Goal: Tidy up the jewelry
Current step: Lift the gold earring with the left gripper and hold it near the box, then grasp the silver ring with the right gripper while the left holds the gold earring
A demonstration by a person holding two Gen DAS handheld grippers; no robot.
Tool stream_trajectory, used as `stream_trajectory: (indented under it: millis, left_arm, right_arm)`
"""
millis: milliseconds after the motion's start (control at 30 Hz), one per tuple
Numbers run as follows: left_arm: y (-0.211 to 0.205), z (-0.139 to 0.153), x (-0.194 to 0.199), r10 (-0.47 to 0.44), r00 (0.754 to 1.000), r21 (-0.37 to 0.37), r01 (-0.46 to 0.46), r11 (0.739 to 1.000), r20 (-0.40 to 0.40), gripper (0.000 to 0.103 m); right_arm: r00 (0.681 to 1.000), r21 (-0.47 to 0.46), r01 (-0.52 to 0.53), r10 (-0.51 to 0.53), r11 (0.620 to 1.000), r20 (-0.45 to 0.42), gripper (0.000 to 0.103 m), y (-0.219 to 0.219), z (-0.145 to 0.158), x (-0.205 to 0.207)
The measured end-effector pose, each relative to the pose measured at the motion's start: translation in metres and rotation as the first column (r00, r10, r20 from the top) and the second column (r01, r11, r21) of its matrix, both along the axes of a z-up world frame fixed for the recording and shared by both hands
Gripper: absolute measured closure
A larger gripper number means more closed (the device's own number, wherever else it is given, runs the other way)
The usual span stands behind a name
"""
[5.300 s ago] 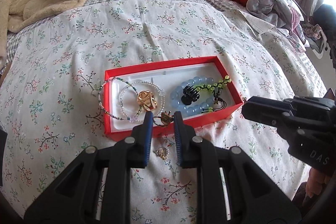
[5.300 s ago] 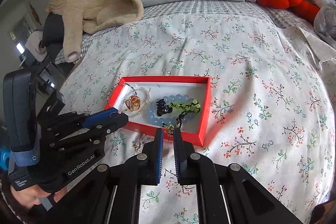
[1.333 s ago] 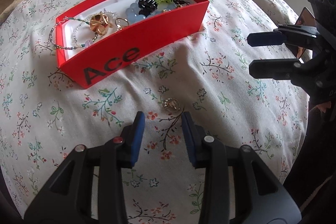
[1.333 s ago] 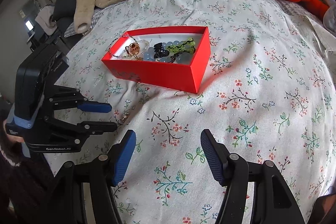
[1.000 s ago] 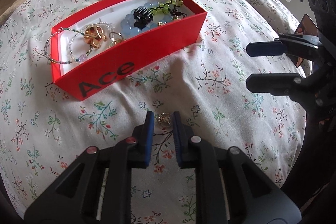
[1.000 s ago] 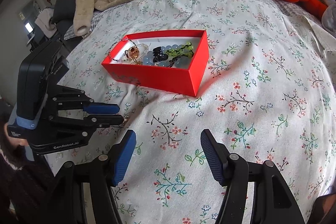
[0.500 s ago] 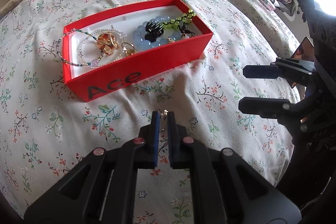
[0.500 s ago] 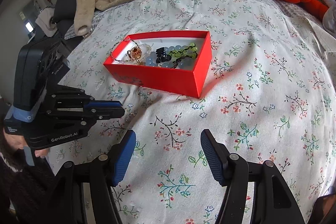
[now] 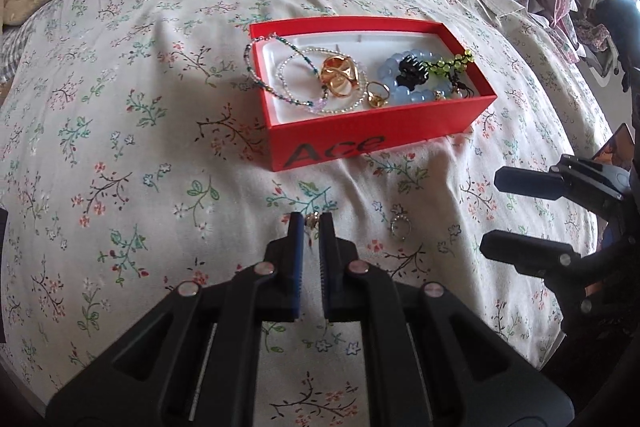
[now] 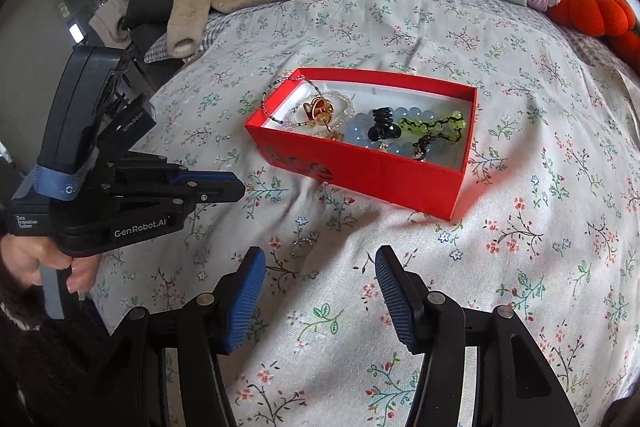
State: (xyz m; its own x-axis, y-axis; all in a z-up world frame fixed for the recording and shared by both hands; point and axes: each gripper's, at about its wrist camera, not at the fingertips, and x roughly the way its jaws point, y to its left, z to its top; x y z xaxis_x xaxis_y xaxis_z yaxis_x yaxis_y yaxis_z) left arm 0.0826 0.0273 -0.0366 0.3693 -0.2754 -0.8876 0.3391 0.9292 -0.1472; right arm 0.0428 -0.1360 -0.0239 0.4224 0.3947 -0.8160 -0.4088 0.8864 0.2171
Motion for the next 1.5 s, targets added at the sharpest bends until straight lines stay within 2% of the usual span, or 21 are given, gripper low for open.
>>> stream_trajectory:
  millis: [200, 333, 567, 767, 1000, 1500]
  left_arm:
    - [0.010, -0.005, -0.001, 0.021, 0.999, 0.001, -0.021, 1.000, -0.026, 0.095]
    - [0.011, -0.007, -0.004, 0.013, 0.999, 0.001, -0.013, 1.000, -0.037, 0.095]
    - [0.012, -0.006, -0.004, 0.003, 0.999, -0.012, -0.004, 1.000, -0.041, 0.095]
    - [0.011, -0.006, -0.005, -0.002, 0.999, -0.005, 0.002, 1.000, -0.036, 0.094]
    - [0.014, -0.007, -0.004, 0.015, 0.999, -0.006, -0.015, 1.000, -0.041, 0.095]
    - [0.016, -0.008, -0.003, 0.048, 0.998, 0.015, -0.048, 0.999, -0.029, 0.095]
  right_arm:
    - [0.997, 0.015, -0.020, 0.021, 1.000, -0.075, 0.055, 0.022, -0.024, 0.008]
    - [0.995, -0.029, -0.039, 0.036, 0.999, -0.094, 0.056, 0.025, -0.044, 0.008]
    - [0.997, -0.051, -0.043, 0.040, 0.998, -0.064, 0.060, 0.033, -0.046, 0.013]
    - [0.997, -0.124, -0.070, 0.065, 0.990, -0.043, 0.075, 0.043, -0.050, 0.019]
    - [0.997, -0.133, -0.071, 0.065, 0.989, -0.049, 0.086, 0.043, -0.053, 0.023]
    - [0.995, -0.103, -0.084, 0.077, 0.991, -0.070, 0.094, 0.039, -0.049, 0.023]
